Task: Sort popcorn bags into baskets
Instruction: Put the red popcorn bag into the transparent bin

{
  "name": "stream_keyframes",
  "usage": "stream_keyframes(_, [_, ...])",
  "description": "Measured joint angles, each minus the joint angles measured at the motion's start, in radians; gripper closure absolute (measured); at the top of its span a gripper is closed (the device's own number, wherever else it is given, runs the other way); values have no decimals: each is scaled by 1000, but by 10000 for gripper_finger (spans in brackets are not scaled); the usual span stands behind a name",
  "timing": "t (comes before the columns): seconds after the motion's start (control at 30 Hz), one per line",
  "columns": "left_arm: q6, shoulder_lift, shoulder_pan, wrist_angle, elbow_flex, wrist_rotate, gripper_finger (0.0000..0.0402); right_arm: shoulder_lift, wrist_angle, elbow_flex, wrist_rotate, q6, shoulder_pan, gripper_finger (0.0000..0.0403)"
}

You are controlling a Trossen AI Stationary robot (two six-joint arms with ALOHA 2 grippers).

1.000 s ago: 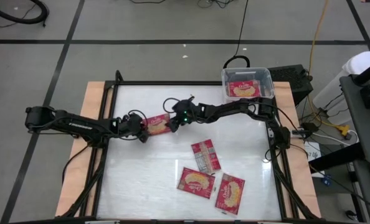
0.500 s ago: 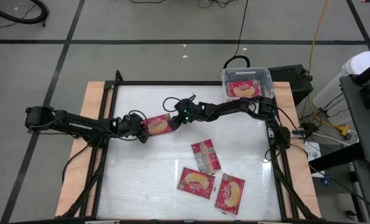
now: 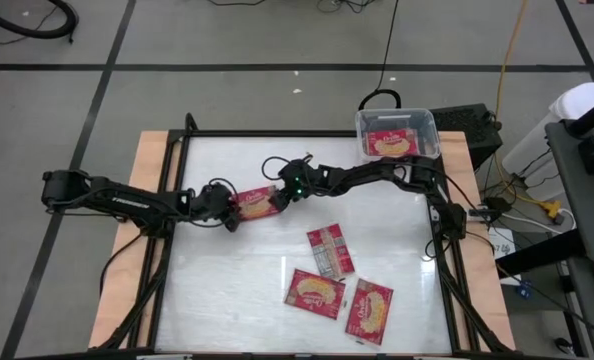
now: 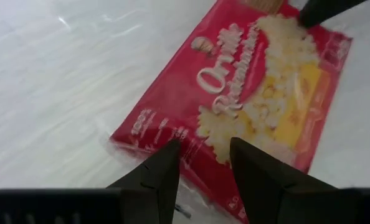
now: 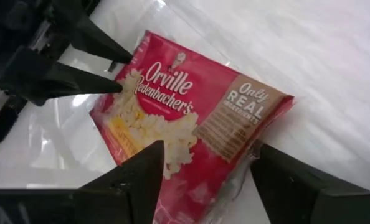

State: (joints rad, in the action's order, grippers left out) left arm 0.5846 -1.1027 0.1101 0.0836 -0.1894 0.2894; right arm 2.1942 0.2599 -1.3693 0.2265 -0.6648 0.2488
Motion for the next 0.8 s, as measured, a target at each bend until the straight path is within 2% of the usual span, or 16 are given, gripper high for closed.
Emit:
stream_keyframes(0.17, [-1, 0, -1, 0, 0, -8, 257, 12, 37, 0, 8, 68, 0, 230])
stream_keyframes(0.43, [-14, 4, -1, 7, -1, -7, 257, 7, 73, 2, 13, 161, 0, 381])
stream_keyframes(0.47, [-14, 7, -1, 11, -2, -17, 257, 7, 73, 2, 13, 178, 0, 391])
stream_keyframes(0.63, [-69, 83, -1, 15, -59, -104, 257, -30, 58, 1, 10, 285, 1, 395])
stream_keyframes(0.8, [-212, 208, 0, 5, -99, -102, 257, -118, 24, 18, 5, 401, -1, 400])
